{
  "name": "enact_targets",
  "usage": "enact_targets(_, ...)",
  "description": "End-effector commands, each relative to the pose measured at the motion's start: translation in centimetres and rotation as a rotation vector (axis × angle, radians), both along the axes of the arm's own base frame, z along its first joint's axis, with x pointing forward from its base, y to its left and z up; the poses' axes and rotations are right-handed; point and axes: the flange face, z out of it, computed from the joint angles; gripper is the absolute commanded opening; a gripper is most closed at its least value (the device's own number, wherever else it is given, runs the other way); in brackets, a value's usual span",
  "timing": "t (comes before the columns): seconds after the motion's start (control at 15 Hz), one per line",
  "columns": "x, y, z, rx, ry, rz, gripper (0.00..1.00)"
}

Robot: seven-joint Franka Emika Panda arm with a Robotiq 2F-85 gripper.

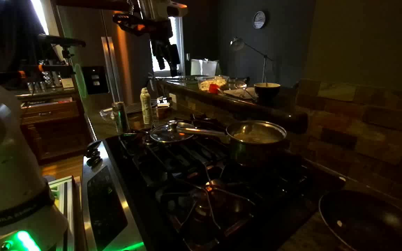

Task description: Put the white bottle on the top counter

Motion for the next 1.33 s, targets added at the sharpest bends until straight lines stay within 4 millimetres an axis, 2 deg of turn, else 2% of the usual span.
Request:
enact_targets(0.0,0.0,0.0,0.0,0.000,0.001,0.000,1.00)
enact_targets(0.4,0.0,0.0,0.0,0.000,0.001,0.000,1.00)
enact_targets(0.53,0.6,0.4,0.2,-0.006,0.021,-0.031,1.00)
enact_targets(0.67,1.7,1.4,0.5,0.065,0.083,-0.104,1.00)
enact_targets(1.13,5.8,6.0,-0.7,0.216,0.273,-0.284,1.00)
enact_targets(1.2,4.5,4.9,-0.6,0.176,0.220,-0.245,1.00)
enact_targets(1.27,5.0,5.2,-0.8,0.177,0.226,-0.246,1.00)
